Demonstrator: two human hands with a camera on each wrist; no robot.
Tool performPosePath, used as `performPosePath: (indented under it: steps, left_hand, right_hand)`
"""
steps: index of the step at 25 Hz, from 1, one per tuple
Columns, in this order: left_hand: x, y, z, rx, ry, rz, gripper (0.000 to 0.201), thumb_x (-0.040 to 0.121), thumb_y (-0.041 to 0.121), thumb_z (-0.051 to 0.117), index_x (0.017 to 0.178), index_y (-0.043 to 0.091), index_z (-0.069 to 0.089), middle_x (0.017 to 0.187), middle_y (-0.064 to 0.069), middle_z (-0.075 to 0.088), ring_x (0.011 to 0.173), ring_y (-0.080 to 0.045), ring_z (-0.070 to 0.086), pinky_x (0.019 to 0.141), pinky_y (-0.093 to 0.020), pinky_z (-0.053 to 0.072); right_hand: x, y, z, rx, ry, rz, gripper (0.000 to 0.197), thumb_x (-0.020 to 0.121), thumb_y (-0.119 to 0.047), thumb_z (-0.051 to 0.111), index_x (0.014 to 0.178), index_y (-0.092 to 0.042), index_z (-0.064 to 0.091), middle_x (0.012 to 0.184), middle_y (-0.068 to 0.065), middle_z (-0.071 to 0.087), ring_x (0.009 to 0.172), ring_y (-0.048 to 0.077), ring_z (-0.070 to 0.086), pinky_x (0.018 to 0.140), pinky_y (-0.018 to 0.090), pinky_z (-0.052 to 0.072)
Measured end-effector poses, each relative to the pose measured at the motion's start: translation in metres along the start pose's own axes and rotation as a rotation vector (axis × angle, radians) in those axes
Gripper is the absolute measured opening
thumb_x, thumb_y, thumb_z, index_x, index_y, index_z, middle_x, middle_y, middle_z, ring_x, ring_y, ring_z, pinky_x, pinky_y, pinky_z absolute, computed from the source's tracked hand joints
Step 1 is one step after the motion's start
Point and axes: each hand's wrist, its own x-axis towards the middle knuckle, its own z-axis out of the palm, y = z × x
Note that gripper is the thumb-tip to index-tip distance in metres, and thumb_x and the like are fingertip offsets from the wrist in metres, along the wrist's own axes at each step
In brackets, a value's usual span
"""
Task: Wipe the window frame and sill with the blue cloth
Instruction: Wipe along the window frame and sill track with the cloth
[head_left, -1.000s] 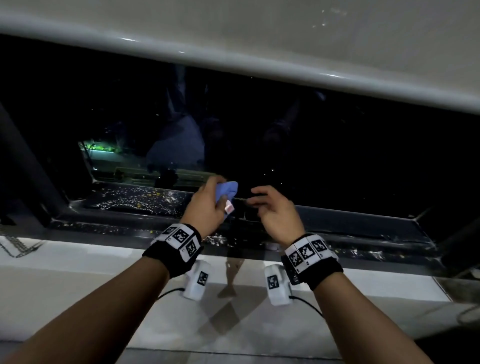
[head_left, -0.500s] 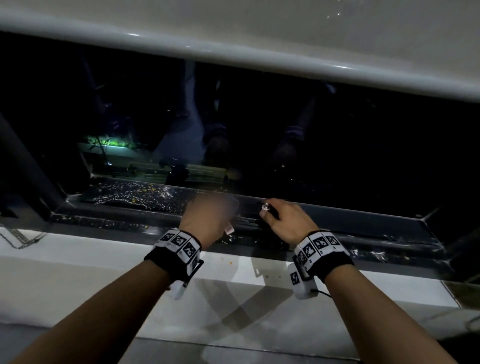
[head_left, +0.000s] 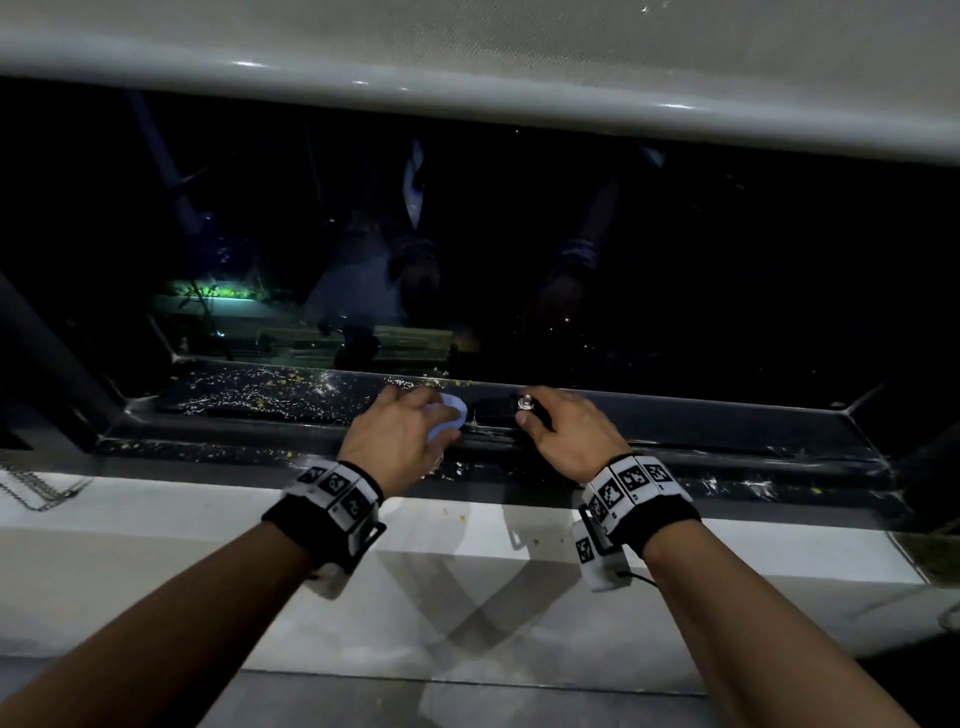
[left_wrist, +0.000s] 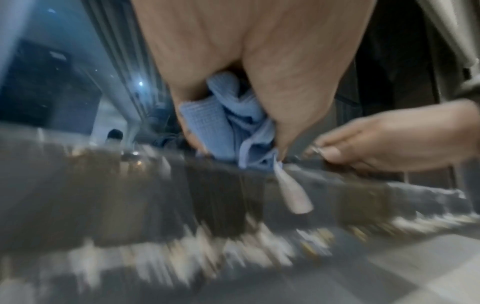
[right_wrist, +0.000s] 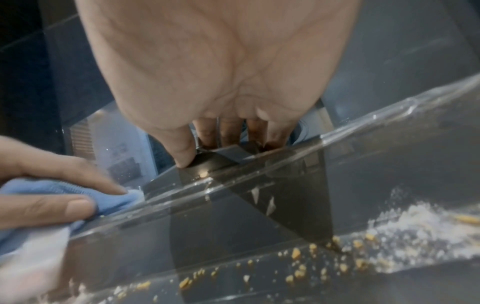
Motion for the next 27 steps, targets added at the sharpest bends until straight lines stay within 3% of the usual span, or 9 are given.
performPosePath:
  steps: [4,8,12,14,18,21,24,26,27]
  left_hand:
    - [0.028,-0.023,-0.023,-0.048,-0.029,-0.009,0.032,0.097,0.034,0.052,0.129,0.032,0.059,0.125,0.000,0.063,0.110,-0.029,0.061,0.088,-0.039,0.051]
    - [0.065,0.013,-0.026,-0.104,0.001,0.084,0.029,0.097,0.028,0.054,0.124,0.025,0.064,0.122,-0.005,0.058,0.109,-0.029,0.059,0.085,-0.034,0.045]
    - [0.075,0.020,-0.009,-0.108,-0.073,0.113,0.026,0.095,0.021,0.055,0.114,0.031,0.070,0.115,-0.003,0.057,0.102,-0.030,0.057,0.084,-0.032,0.044]
    - [0.066,0.007,-0.008,-0.050,-0.086,0.074,0.018,0.090,0.021,0.056,0.099,0.030,0.068,0.105,-0.003,0.055,0.095,-0.032,0.056,0.079,-0.036,0.046]
    - [0.044,-0.023,-0.037,-0.023,-0.194,-0.046,0.012,0.076,0.026,0.056,0.073,0.022,0.066,0.075,-0.005,0.062,0.073,-0.030,0.064,0.061,-0.030,0.047]
    - [0.052,-0.016,-0.049,-0.054,-0.133,0.013,0.016,0.077,0.027,0.058,0.084,0.022,0.071,0.083,-0.006,0.068,0.080,-0.029,0.065,0.062,-0.030,0.047]
    - [0.066,0.016,-0.037,-0.101,-0.121,0.150,0.018,0.092,0.026,0.054,0.098,0.019,0.071,0.102,-0.008,0.063,0.096,-0.031,0.063,0.080,-0.038,0.049]
    - [0.063,0.020,-0.025,0.003,-0.116,0.177,0.022,0.099,0.022,0.048,0.108,0.020,0.068,0.109,-0.007,0.060,0.105,-0.029,0.058,0.086,-0.037,0.042]
    - [0.056,0.013,-0.022,0.081,-0.088,0.202,0.022,0.099,0.021,0.047,0.106,0.022,0.068,0.106,-0.006,0.060,0.103,-0.028,0.057,0.082,-0.035,0.039]
  right_hand:
    - [-0.001,-0.002,-0.003,0.009,-0.015,0.010,0.040,0.098,-0.047,0.045,0.135,-0.031,0.047,0.135,0.000,0.056,0.126,0.022,0.049,0.101,0.038,0.042]
    - [-0.002,-0.004,-0.001,0.031,0.000,0.009,0.040,0.098,-0.045,0.045,0.136,-0.030,0.047,0.134,0.001,0.057,0.125,0.022,0.051,0.101,0.039,0.043]
    - [-0.005,-0.006,-0.002,0.034,-0.004,0.018,0.039,0.099,-0.044,0.044,0.136,-0.032,0.046,0.133,0.001,0.057,0.125,0.022,0.050,0.101,0.039,0.043]
    - [-0.005,-0.007,-0.003,0.026,-0.015,0.029,0.039,0.099,-0.045,0.043,0.136,-0.031,0.045,0.134,0.002,0.056,0.125,0.023,0.050,0.103,0.041,0.042]
    - [-0.006,-0.007,-0.003,0.019,-0.011,0.021,0.036,0.099,-0.045,0.045,0.131,-0.029,0.048,0.129,0.002,0.059,0.121,0.023,0.053,0.100,0.042,0.044]
    - [-0.003,-0.008,-0.004,0.001,-0.010,0.026,0.032,0.097,-0.046,0.047,0.123,-0.029,0.050,0.121,0.002,0.063,0.113,0.023,0.057,0.093,0.042,0.048]
    - [-0.003,-0.008,-0.005,0.009,-0.013,0.033,0.029,0.096,-0.047,0.047,0.120,-0.030,0.051,0.119,0.001,0.063,0.111,0.023,0.058,0.090,0.039,0.048]
    - [-0.005,-0.009,-0.006,0.028,-0.007,0.031,0.030,0.097,-0.045,0.047,0.122,-0.030,0.052,0.121,0.000,0.063,0.113,0.022,0.057,0.089,0.034,0.045]
    - [-0.006,-0.009,-0.006,0.036,-0.005,0.027,0.032,0.098,-0.045,0.047,0.126,-0.029,0.052,0.124,0.000,0.062,0.116,0.022,0.056,0.092,0.034,0.044]
